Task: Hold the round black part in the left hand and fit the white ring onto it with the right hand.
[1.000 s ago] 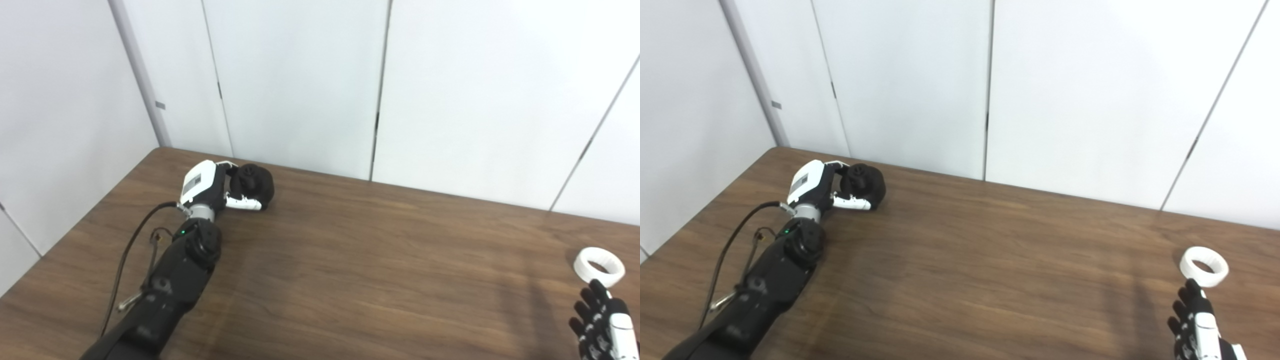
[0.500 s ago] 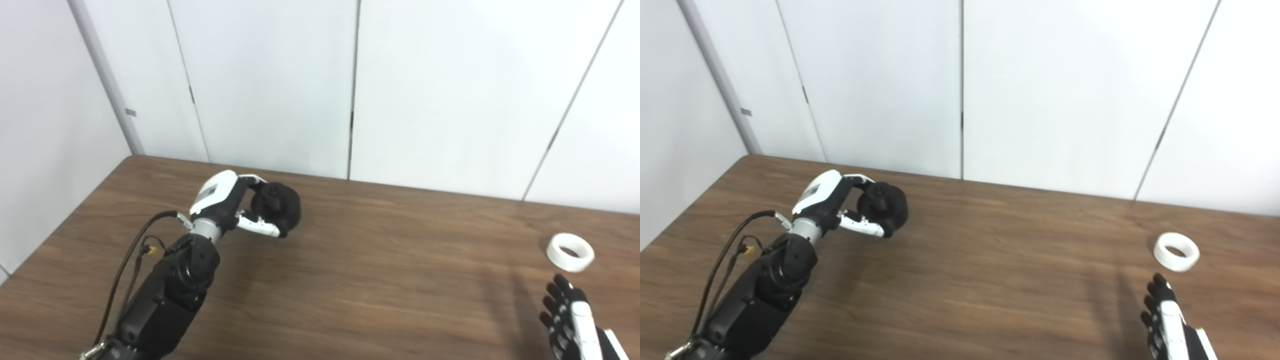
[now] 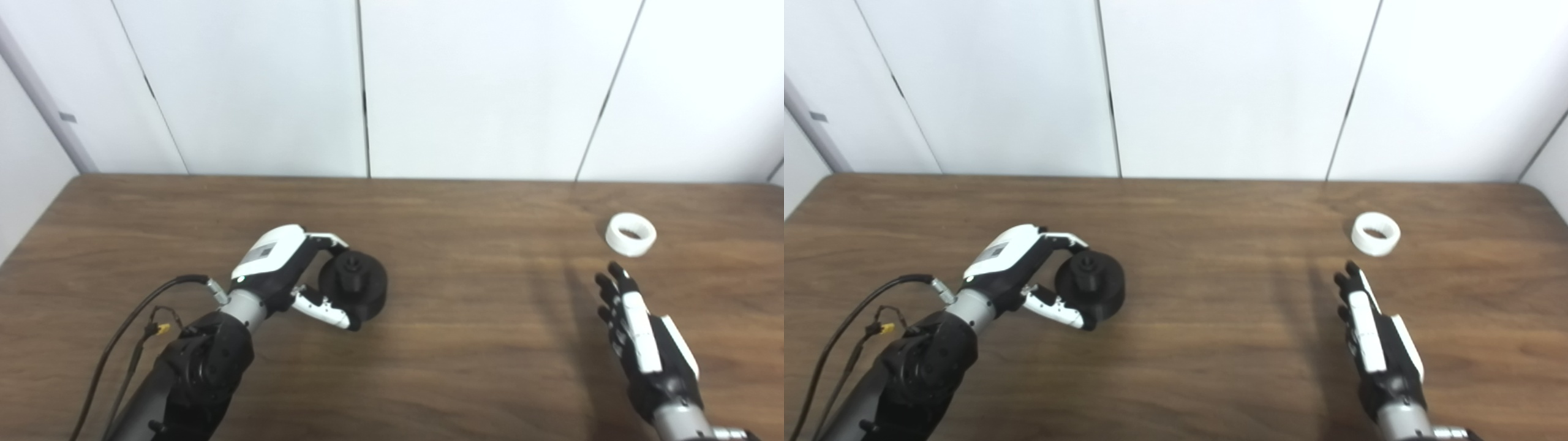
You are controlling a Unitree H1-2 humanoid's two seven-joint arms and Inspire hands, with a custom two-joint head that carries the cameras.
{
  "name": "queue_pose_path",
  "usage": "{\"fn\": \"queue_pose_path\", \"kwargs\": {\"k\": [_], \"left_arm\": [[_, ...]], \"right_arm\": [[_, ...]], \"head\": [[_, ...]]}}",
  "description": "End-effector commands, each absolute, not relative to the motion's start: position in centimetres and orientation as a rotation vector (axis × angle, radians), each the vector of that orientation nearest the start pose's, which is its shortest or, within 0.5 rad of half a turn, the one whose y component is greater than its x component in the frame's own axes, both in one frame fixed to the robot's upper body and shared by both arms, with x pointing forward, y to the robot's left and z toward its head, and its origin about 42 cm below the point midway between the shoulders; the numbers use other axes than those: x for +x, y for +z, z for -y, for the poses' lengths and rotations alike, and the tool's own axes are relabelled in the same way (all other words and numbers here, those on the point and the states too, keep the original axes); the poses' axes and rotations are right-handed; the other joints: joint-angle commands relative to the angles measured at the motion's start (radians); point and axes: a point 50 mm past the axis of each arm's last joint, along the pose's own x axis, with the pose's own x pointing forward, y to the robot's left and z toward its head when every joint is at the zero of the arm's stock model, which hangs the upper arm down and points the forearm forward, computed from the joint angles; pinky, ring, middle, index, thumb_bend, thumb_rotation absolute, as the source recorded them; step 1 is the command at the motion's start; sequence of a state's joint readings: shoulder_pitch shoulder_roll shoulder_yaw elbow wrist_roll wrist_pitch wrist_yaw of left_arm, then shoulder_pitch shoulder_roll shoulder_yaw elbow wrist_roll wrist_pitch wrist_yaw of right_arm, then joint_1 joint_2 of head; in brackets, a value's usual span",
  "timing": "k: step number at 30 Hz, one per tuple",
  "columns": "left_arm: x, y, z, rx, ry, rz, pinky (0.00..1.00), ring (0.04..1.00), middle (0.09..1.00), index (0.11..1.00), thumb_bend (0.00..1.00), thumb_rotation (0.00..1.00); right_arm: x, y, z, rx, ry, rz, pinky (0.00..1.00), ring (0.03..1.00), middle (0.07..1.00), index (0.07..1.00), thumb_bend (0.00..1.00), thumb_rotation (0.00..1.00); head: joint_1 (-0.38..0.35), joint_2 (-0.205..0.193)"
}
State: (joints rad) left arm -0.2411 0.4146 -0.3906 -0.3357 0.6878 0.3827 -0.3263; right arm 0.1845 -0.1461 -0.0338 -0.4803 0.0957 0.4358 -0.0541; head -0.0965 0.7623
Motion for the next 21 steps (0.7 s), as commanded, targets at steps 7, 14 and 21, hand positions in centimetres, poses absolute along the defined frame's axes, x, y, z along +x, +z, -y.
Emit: {"fn": "queue_pose_path", "kwargs": {"k": [7,14,21], "left_arm": [[29.3,20.5,-17.8,1.122,-0.429,0.241,1.0,0.875,0.757,0.482,0.52,0.06],[27.3,18.2,-15.8,1.103,-0.46,0.259,1.0,0.859,0.755,0.482,0.52,0.05],[25.9,16.9,-15.0,1.107,-0.468,0.274,0.98,0.847,0.748,0.482,0.52,0.06]], "right_arm": [[22.7,17.3,24.9,-0.069,-0.07,-0.042,1.0,0.994,0.96,1.0,0.56,1.0],[22.9,17.4,24.6,-0.058,-0.078,-0.043,1.0,0.994,0.95,0.995,0.58,1.0],[23.0,17.5,24.4,-0.063,-0.087,-0.052,1.0,0.992,0.934,0.983,0.6,1.0]], "head": [[-0.027,0.02],[-0.047,0.03],[-0.051,0.036]]}}
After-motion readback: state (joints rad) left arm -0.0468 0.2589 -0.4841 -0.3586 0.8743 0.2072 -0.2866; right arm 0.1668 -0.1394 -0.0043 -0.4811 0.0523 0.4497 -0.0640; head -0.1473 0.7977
